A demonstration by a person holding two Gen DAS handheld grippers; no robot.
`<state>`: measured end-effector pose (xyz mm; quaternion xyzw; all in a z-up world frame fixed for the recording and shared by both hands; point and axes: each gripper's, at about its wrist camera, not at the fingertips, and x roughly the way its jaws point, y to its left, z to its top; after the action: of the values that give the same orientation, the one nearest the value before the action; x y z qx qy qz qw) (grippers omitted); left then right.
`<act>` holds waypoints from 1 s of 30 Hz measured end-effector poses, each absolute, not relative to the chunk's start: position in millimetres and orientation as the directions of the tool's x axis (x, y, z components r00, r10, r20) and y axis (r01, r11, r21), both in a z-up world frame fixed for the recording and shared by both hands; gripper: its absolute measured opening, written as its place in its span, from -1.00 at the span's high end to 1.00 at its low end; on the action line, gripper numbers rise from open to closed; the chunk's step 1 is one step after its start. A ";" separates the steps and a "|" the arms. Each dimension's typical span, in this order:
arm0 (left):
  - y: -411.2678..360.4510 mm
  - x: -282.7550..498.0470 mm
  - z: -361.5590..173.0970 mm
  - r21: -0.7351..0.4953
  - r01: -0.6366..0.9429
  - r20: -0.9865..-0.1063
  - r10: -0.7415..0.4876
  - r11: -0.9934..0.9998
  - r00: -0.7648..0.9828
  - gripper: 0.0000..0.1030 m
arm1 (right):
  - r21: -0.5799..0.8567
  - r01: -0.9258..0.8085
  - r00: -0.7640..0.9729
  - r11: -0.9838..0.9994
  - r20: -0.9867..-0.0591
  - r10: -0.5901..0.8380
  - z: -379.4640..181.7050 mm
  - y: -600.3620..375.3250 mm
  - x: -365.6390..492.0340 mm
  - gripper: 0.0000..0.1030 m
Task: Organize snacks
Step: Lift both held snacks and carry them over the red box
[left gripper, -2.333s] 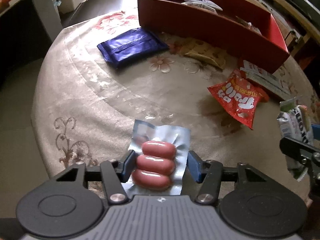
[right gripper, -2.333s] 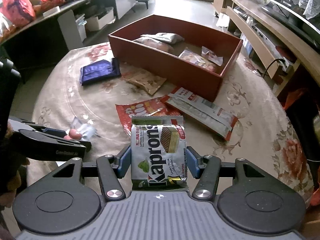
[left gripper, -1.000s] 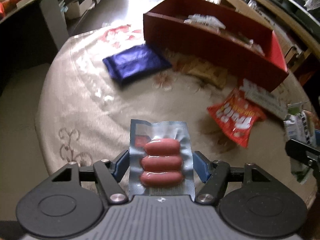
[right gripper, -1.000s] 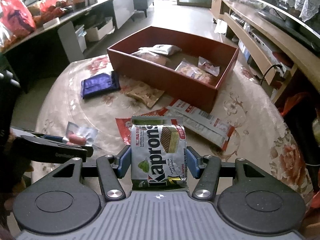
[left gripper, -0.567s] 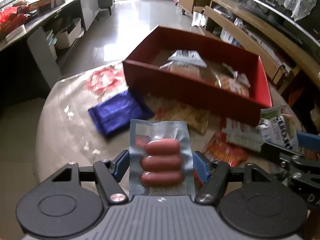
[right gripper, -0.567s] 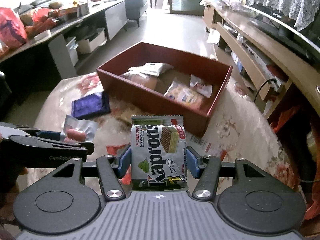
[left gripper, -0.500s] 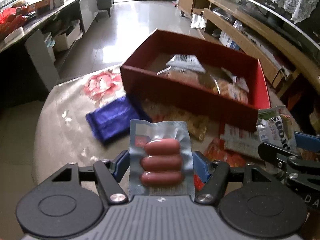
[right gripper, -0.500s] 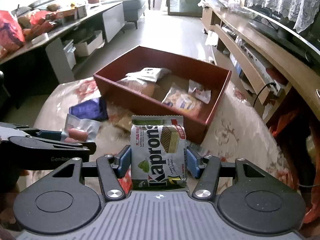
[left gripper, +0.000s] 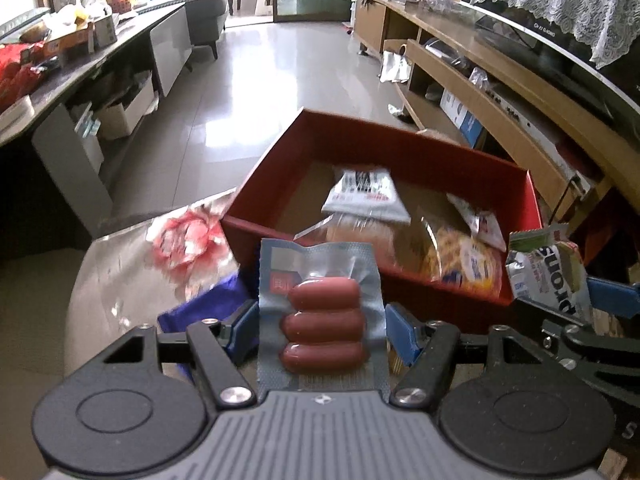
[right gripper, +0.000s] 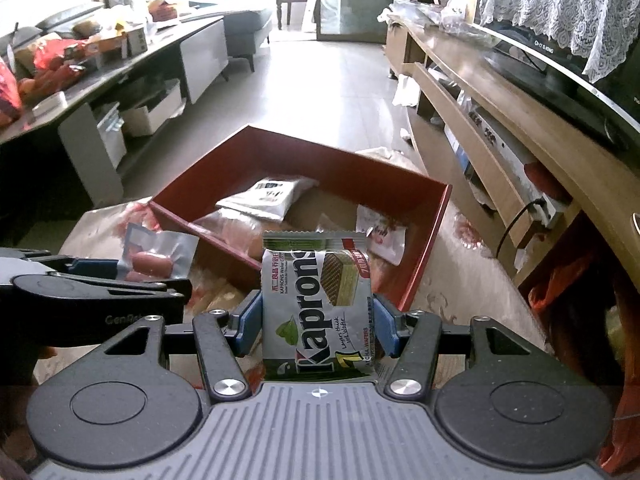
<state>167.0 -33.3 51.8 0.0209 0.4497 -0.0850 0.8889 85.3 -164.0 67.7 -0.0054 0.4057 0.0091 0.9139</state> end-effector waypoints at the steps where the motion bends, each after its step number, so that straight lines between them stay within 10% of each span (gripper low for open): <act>1: -35.5 170.8 53.1 -0.038 0.172 -0.801 -0.133 0.984 0.584 -0.38 | -0.001 -0.019 0.672 1.000 -0.740 0.012 68.3 -164.8 87.8 -0.25; 30: -75.9 259.9 32.0 0.014 0.155 -0.803 -0.081 0.988 0.591 -0.39 | 0.026 0.061 0.660 0.998 -0.751 -0.021 51.2 -190.6 168.4 -0.25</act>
<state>259.9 -75.9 32.0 0.0413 0.4475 -0.0661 0.8909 168.4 -190.6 51.2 0.0244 0.4117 -0.0223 0.9107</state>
